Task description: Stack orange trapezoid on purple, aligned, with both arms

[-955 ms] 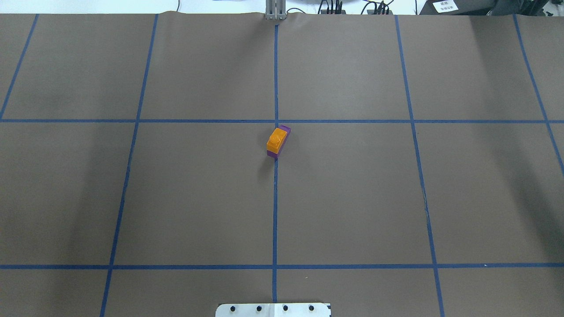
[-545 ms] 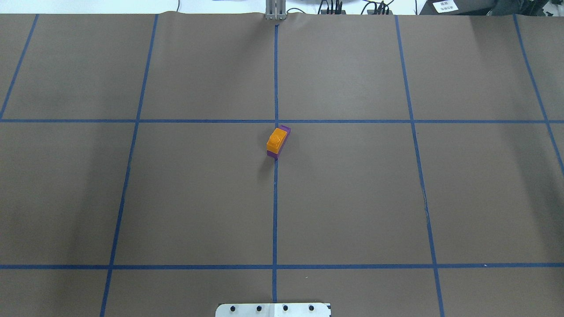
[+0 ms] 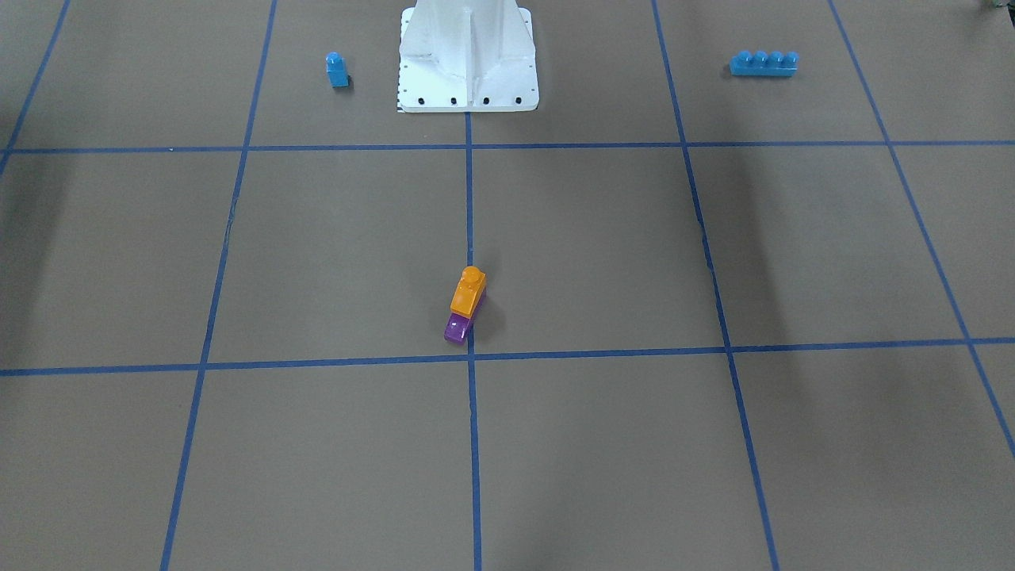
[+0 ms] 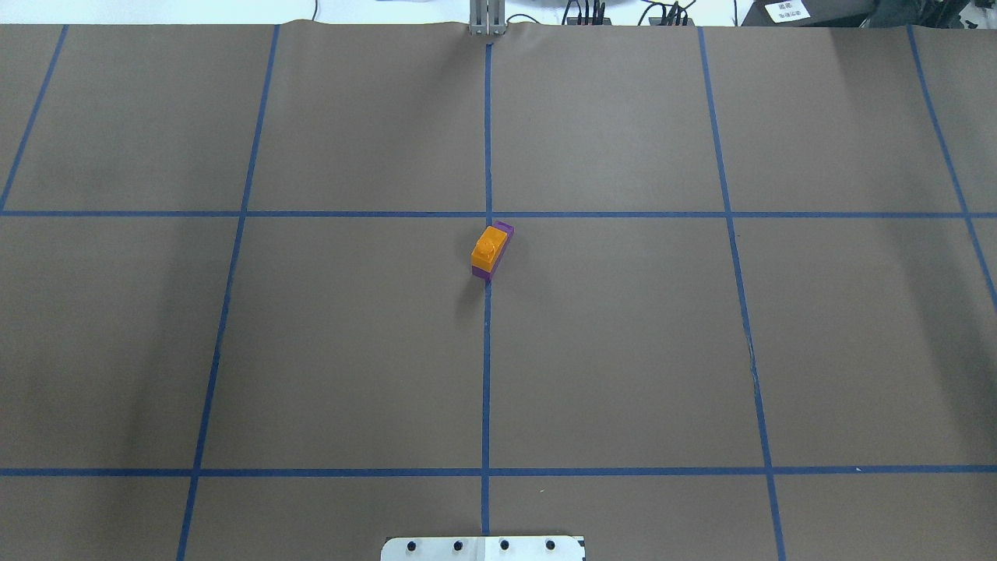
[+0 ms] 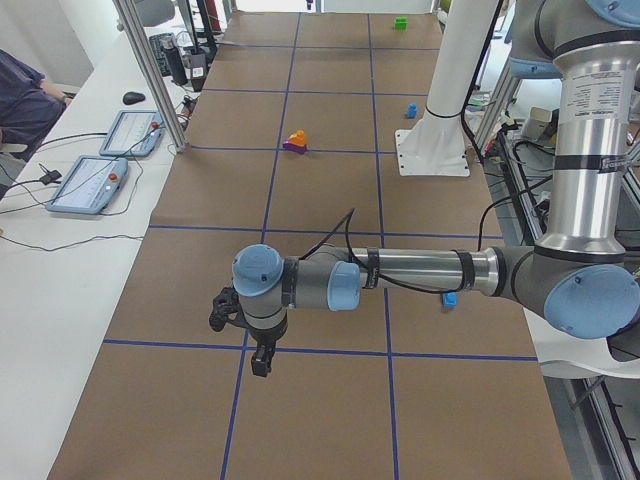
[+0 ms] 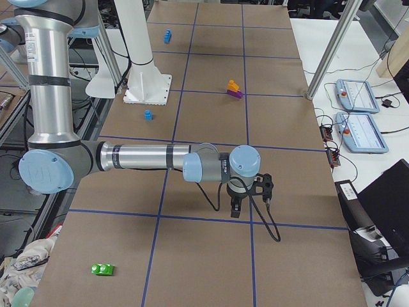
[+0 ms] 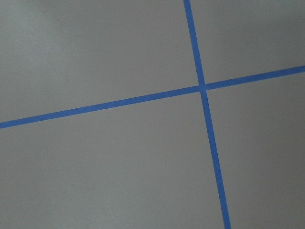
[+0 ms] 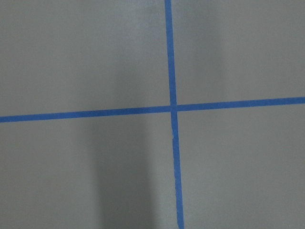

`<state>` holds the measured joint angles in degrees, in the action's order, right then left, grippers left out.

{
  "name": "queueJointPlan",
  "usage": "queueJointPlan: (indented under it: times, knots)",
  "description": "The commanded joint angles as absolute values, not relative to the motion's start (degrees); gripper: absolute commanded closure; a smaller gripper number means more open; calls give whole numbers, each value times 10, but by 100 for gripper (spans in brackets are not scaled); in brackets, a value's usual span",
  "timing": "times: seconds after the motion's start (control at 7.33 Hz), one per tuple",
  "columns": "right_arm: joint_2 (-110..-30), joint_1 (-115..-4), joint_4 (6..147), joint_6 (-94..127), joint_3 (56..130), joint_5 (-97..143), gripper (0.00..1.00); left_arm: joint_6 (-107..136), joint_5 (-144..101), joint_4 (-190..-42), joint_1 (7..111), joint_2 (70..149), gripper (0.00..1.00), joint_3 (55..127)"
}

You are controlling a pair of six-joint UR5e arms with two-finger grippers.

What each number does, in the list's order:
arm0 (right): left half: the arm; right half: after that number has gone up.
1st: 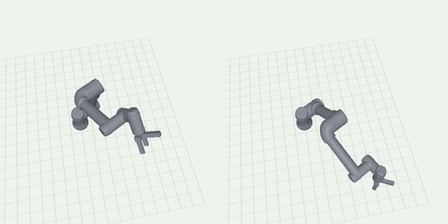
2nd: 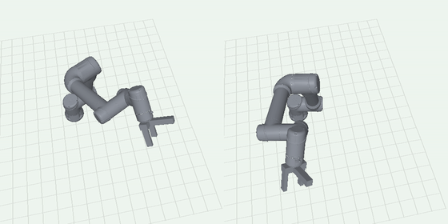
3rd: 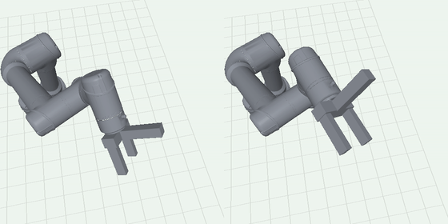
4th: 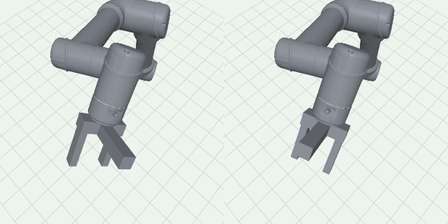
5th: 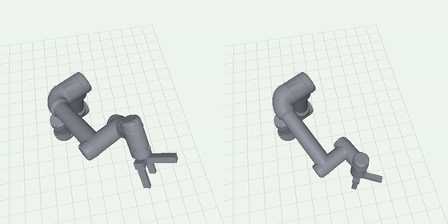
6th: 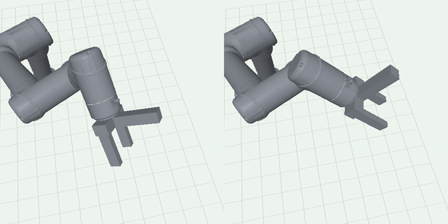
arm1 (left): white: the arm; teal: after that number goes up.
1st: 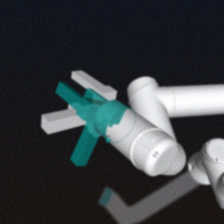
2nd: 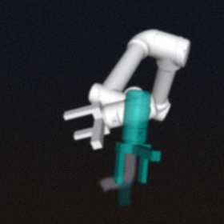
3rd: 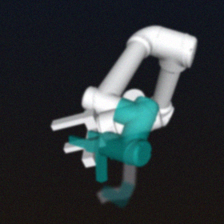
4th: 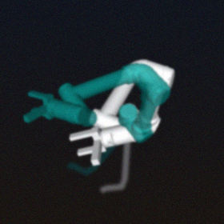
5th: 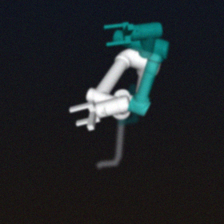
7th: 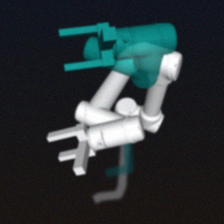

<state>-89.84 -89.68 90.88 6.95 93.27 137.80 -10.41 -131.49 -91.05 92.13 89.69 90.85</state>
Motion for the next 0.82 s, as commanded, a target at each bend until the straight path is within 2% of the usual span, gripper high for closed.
queueJointPlan:
  times: [0.0, 0.68]
  knots:
    - [-907, -896, 933, 22, 947, 1335, 0, -103, -1315, -911, 920, 897, 0, 913]
    - [-911, -896, 927, 15, 939, 1335, 0, -103, -1317, -911, 918, 898, 0, 913]
